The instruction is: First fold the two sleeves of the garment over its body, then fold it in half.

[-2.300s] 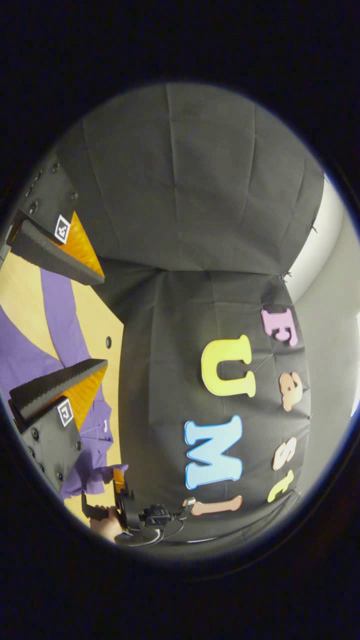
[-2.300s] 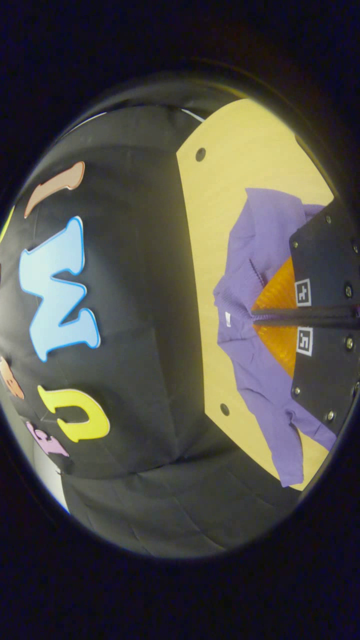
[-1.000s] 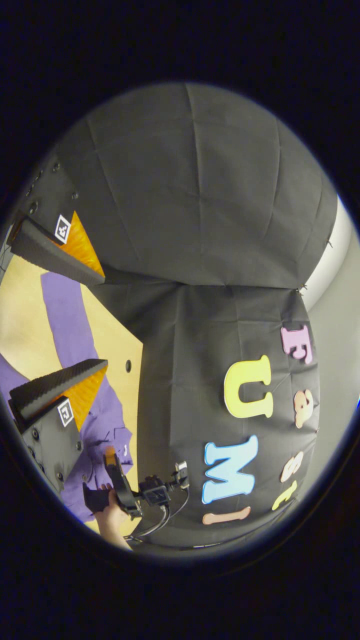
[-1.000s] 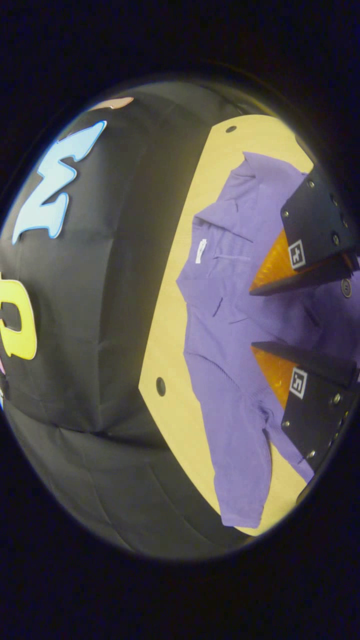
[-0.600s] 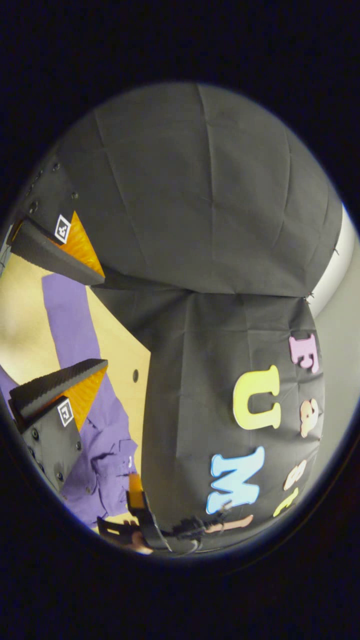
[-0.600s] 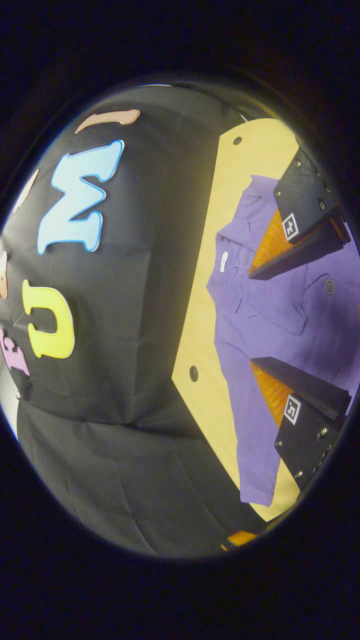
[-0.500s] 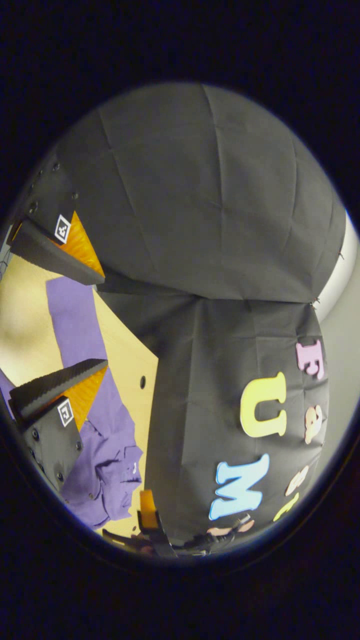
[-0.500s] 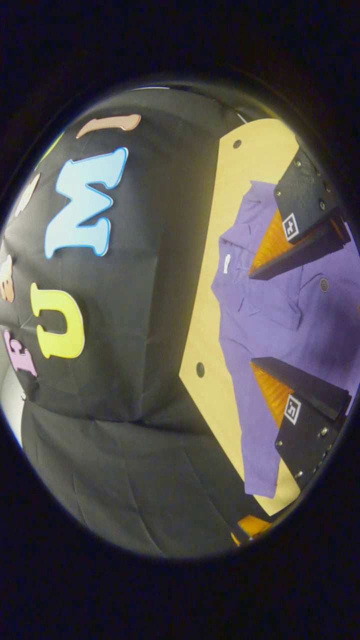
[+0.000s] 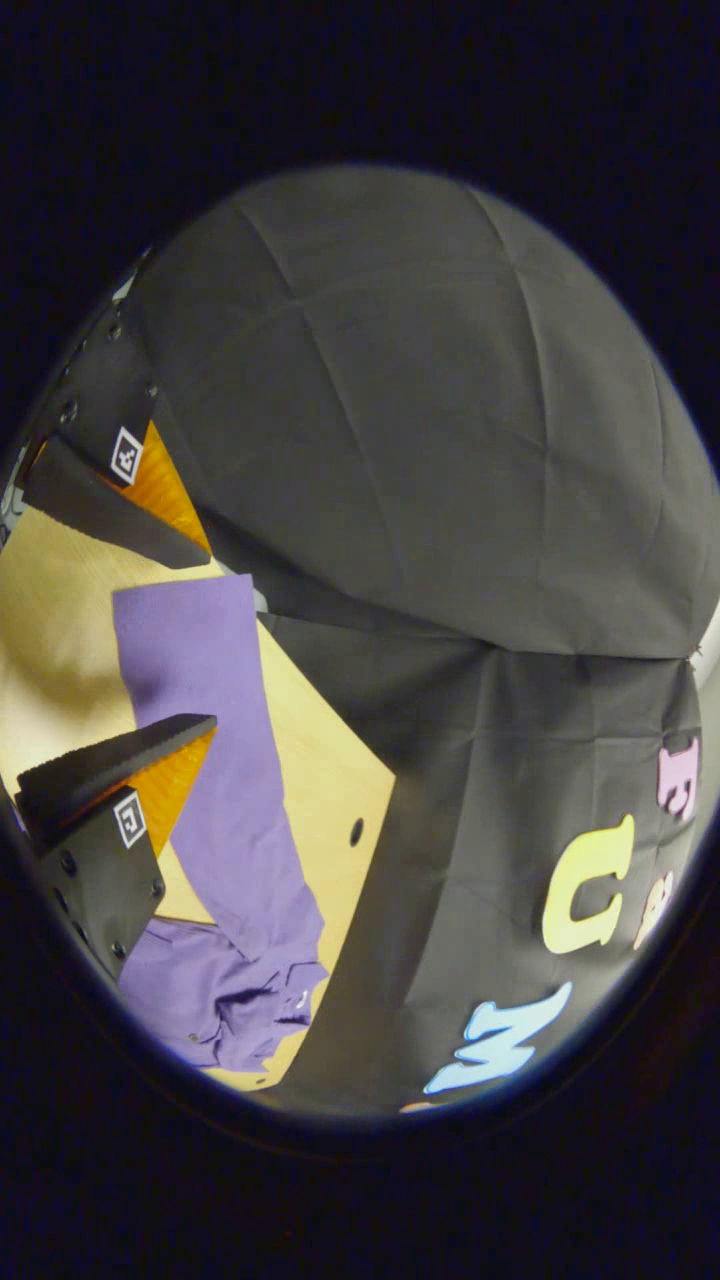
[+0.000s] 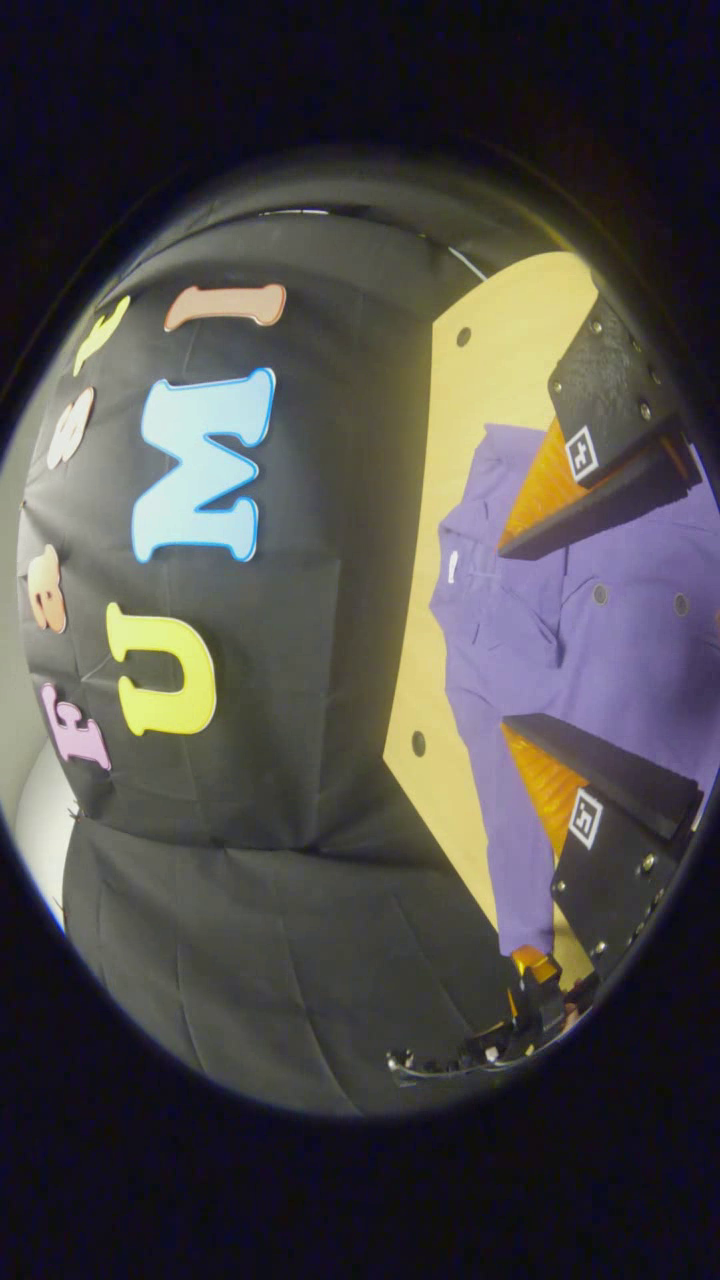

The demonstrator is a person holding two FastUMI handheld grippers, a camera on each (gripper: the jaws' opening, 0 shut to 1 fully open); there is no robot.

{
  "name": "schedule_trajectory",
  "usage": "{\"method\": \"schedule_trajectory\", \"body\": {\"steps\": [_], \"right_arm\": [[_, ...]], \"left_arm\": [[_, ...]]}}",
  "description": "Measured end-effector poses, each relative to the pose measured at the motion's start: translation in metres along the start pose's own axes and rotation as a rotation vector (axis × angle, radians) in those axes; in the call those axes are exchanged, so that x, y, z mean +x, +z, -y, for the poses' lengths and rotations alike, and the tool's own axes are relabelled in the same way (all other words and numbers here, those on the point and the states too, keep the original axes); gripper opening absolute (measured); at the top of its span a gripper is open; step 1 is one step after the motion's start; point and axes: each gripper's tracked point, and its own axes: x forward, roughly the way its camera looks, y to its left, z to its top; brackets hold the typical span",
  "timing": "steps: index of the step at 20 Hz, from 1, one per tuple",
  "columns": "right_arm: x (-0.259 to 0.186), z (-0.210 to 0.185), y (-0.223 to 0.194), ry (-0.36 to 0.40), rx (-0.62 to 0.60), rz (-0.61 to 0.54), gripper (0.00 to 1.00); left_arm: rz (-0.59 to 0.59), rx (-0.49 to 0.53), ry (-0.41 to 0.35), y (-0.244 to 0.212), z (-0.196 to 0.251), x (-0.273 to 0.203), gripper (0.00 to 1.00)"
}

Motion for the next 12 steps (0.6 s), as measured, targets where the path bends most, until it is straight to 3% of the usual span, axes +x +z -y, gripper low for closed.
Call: {"method": "schedule_trajectory", "body": {"steps": [8, 12], "right_arm": [[-0.025, -0.006, -0.019, -0.041, 0.027, -0.058, 0.94], [-0.03, -0.012, -0.027, -0.034, 0.042, -0.082, 0.95]], "left_arm": [[-0.122, -0.021, 0.012, -0.03, -0.001, 0.034, 0.94], [-0.108, -0.014, 0.02, -0.026, -0.001, 0.035, 0.94]]}}
